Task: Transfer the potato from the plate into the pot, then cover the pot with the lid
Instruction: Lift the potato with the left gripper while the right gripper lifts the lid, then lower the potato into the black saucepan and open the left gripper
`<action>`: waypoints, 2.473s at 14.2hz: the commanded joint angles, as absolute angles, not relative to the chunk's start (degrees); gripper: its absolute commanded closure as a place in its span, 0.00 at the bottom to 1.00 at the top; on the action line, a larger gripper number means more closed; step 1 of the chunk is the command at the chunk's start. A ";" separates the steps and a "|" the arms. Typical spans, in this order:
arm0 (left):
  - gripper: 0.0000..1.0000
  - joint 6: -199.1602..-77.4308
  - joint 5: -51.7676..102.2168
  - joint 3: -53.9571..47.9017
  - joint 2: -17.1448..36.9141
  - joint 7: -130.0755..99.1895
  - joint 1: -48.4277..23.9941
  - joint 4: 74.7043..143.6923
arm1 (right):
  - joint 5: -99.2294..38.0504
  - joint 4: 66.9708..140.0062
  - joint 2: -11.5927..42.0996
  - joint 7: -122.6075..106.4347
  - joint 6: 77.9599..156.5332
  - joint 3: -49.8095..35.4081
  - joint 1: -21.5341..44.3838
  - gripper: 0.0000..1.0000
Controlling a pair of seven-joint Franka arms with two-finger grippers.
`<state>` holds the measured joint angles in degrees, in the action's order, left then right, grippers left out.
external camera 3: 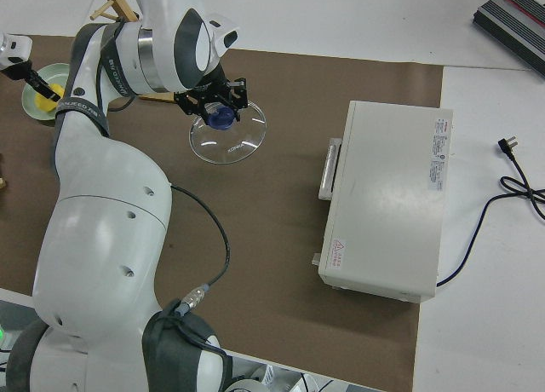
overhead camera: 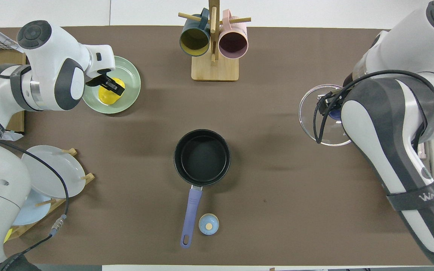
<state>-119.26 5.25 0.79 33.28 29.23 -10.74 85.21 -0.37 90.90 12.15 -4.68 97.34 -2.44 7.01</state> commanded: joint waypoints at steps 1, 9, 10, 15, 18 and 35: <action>1.00 -111.12 8.43 1.67 31.65 27.79 -10.37 81.05 | -1.23 91.14 11.25 -4.39 97.65 -2.81 6.33 1.00; 1.00 -101.34 8.00 1.32 17.86 -1.61 -12.47 83.13 | -1.32 91.14 11.25 -4.39 97.56 -2.81 6.33 1.00; 1.00 -101.42 8.00 1.41 15.58 -6.46 -14.48 85.41 | -1.32 91.14 11.25 -4.39 97.56 -2.81 6.33 1.00; 1.00 -104.14 8.00 1.41 6.78 -27.39 -24.94 98.50 | -1.32 91.14 11.25 -4.31 97.56 -2.81 6.33 1.00; 1.00 -113.95 8.00 1.14 1.95 -39.53 -31.89 109.38 | -1.32 91.14 11.25 -4.31 97.56 -2.90 6.33 1.00; 1.00 -139.83 8.00 1.49 5.98 -47.11 -44.12 125.50 | -4.13 91.14 11.34 -4.22 97.73 -2.81 6.07 1.00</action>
<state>-138.55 7.47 0.92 6.25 -48.52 -43.74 124.08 -2.03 90.90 12.15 -4.67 97.35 -2.44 6.98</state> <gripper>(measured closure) 0.379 0.339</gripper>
